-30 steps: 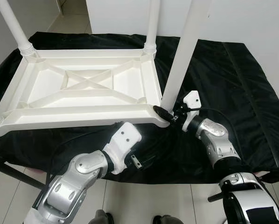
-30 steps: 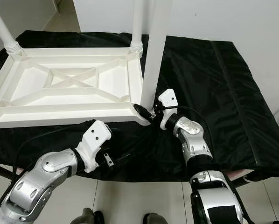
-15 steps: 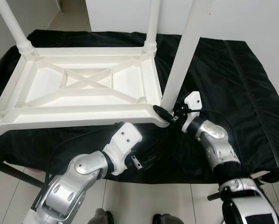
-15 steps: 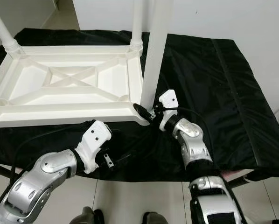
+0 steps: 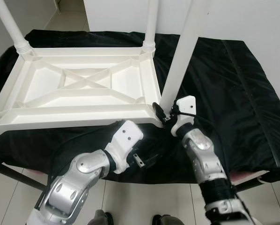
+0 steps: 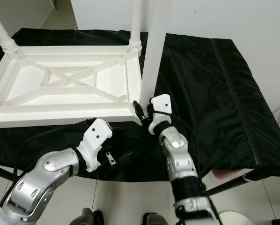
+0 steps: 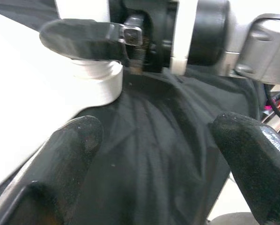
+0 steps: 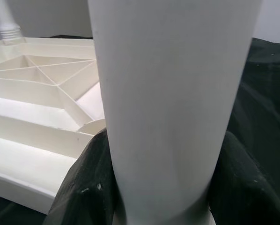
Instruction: Building children table
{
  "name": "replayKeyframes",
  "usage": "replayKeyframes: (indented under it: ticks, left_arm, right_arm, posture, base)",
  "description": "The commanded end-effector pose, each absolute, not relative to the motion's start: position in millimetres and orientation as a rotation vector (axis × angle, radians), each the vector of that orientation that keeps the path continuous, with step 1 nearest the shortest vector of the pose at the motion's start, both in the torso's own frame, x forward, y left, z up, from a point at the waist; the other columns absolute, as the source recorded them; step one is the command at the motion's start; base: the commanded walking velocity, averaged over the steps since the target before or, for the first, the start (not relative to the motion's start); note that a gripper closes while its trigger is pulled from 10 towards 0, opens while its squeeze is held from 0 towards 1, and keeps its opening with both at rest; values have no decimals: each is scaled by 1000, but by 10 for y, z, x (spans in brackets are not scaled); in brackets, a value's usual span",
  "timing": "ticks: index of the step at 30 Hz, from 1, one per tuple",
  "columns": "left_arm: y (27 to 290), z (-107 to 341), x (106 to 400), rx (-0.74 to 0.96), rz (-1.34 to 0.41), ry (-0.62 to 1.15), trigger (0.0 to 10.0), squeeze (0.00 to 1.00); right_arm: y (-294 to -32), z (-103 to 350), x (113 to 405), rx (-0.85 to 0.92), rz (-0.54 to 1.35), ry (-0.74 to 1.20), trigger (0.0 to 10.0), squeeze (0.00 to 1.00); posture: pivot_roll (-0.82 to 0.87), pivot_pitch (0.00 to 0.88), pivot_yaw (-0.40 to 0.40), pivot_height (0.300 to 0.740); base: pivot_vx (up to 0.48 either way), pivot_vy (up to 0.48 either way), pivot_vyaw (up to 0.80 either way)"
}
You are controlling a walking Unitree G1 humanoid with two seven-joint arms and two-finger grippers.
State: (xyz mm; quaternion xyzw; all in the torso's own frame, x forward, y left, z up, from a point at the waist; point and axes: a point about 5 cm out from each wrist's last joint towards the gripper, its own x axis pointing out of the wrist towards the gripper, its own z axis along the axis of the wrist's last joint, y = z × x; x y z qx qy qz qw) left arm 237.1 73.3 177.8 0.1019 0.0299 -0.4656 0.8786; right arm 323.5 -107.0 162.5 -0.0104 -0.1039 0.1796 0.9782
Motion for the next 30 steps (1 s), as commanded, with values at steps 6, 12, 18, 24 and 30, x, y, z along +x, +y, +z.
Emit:
replayKeyframes:
  ticks: [6,12,18,24,30]
  left_arm:
    - [949,1747,2679,230,-611,62,10000,0]
    - [1106,1775,2806,150,-419,43,10000,0]
    - [1082,1775,2804,104,-385,25,10000,0]
    - [1192,1809,2795,31,-250,-13,10000,0]
    - [1166,1916,2711,11,-257,-93,10000,0]
  right_arm:
    - [-1024,1398,3096,-17,160,-109,10000,0]
    - [-927,1436,3016,63,140,-144,10000,1000]
    - [-977,1554,2985,27,112,-206,10000,1000]
    - [-1124,1676,2790,72,120,-304,10000,0]
    - [-1160,1705,2575,39,199,-359,10000,0]
  posture:
    - [-87,160,-7,740]
    - [-87,171,-10,740]
    - [-91,178,-13,740]
    - [-91,186,-16,740]
    - [-90,185,-13,740]
  base:
    - [0,0,0]
    - [0,0,0]
    - [0,0,0]
    - [0,0,0]
    - [0,0,0]
